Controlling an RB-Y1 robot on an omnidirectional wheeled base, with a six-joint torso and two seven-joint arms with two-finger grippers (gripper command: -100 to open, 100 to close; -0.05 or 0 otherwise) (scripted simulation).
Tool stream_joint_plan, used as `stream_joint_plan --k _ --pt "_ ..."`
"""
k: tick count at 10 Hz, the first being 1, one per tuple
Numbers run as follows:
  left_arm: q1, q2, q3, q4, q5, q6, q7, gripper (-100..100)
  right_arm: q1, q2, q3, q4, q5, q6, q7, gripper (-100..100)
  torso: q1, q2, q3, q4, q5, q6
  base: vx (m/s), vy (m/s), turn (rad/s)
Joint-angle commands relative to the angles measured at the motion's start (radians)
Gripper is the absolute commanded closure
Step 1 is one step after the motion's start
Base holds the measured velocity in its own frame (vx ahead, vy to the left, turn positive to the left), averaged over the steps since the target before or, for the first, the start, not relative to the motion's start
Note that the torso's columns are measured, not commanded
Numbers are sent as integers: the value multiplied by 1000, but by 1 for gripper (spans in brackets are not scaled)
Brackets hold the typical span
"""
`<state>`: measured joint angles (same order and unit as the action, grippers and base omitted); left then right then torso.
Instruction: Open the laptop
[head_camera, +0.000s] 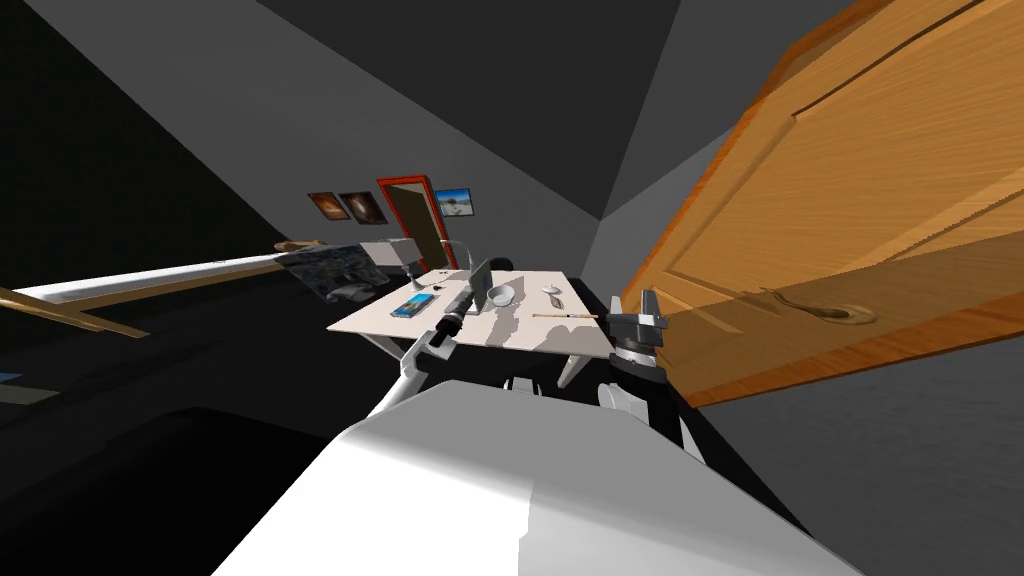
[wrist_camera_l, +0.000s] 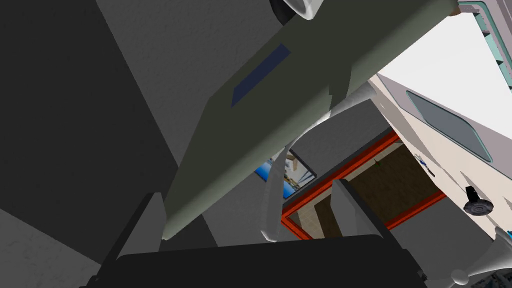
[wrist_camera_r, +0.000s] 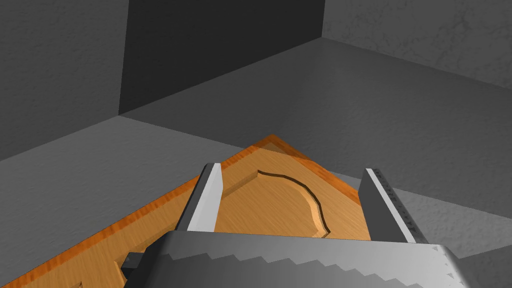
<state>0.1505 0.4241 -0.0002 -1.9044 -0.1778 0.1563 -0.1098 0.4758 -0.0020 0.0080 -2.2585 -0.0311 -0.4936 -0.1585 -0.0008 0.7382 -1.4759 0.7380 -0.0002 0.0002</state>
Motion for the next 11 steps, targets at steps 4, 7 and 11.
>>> stream_joint_plan --k 4,7,11 --pt "-58 34 18 57 -13 70 3 -100 0 0 0 0 0 0 0 0 1 1 0 0 0 -1 24 5 -93" --pt "-59 9 16 61 14 58 30 100 0 0 0 0 0 0 0 0 0 1 0 0 0 0 1 24 -4" --pt "-85 -48 24 87 86 45 99 100 0 0 0 0 0 0 0 0 2 -3 -2 -5 4 1 -16 103 15"
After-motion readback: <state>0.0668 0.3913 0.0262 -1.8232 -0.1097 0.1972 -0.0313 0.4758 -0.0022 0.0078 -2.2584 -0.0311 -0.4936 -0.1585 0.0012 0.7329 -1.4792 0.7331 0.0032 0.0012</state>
